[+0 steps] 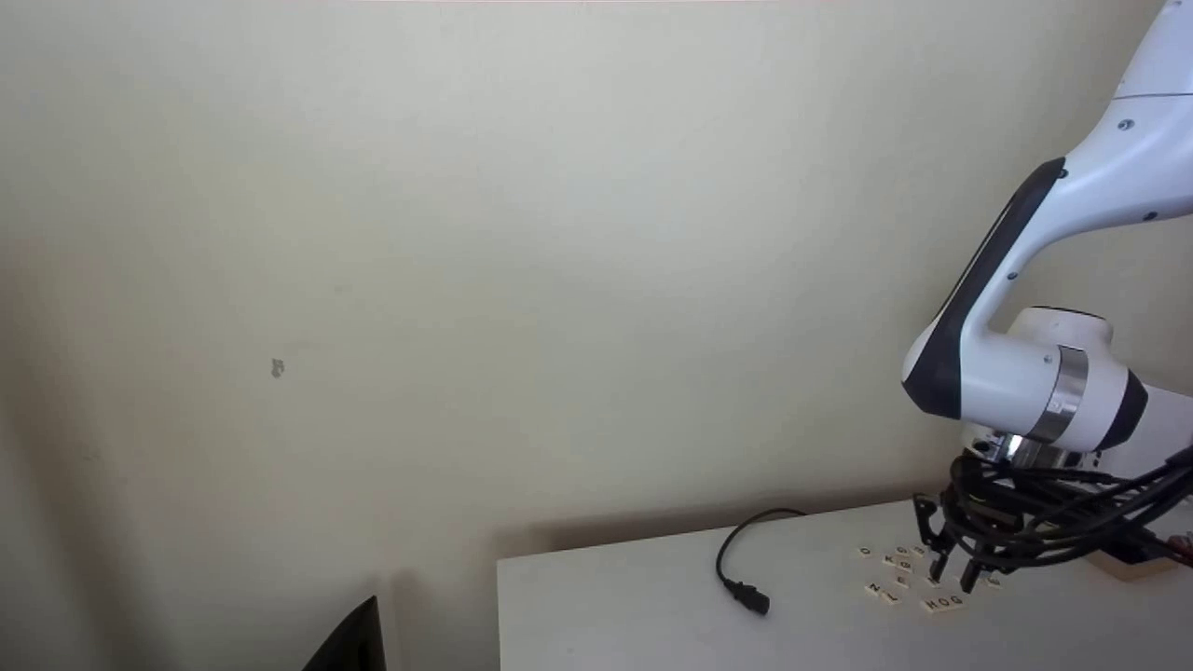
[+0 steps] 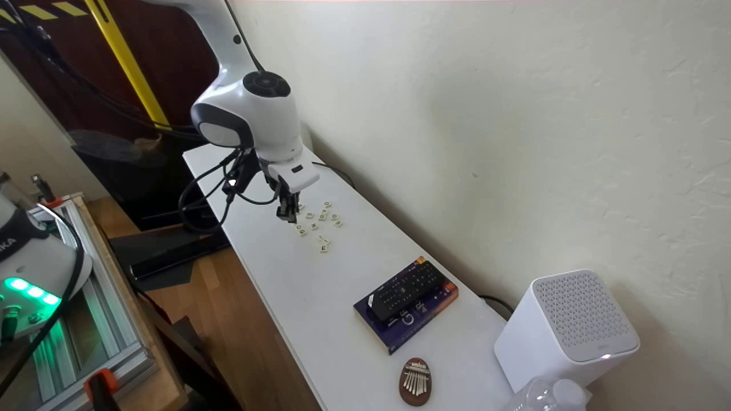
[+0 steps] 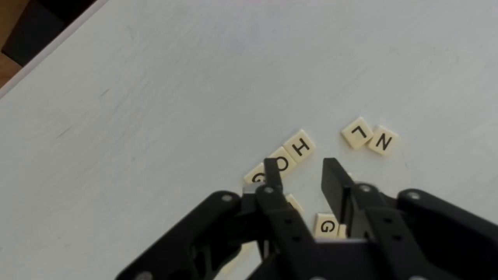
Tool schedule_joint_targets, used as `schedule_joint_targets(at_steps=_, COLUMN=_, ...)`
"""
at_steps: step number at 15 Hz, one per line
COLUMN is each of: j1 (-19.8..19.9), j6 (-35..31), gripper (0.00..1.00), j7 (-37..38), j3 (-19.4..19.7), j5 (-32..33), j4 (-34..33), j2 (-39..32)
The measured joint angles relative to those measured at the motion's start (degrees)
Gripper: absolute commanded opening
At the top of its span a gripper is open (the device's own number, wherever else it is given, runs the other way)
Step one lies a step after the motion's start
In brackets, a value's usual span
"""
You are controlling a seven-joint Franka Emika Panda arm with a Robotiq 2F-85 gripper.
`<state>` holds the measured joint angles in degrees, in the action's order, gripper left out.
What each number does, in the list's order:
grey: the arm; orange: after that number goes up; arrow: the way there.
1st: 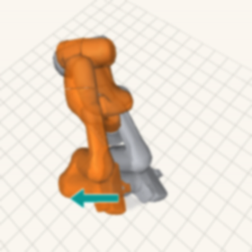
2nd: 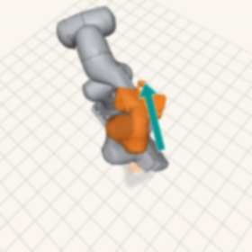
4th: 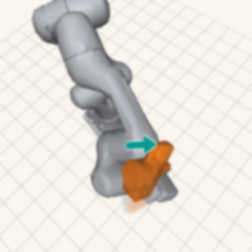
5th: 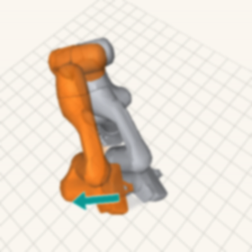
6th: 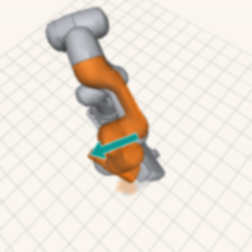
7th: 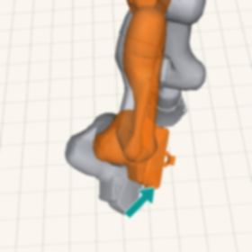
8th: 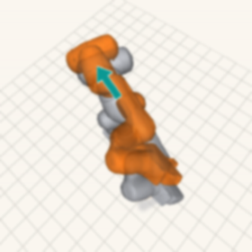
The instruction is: Replace the letter L with H on the lined up letters on the ;eft to spell the word HOG
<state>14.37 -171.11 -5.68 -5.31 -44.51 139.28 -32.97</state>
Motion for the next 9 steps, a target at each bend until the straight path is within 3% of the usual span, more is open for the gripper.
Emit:
schedule_joint_targets(at_steps=5, j1=-1.4, j6=-0.1, gripper=0.99, j7=-0.8, j3=1.7, j5=1.1, j4=0.0, j2=0.1)
schedule_joint_targets(at_steps=9, j1=-4.6, j6=0.0, gripper=1.0, j7=-1.0, j3=5.4, j5=5.6, j4=0.1, j2=0.1)
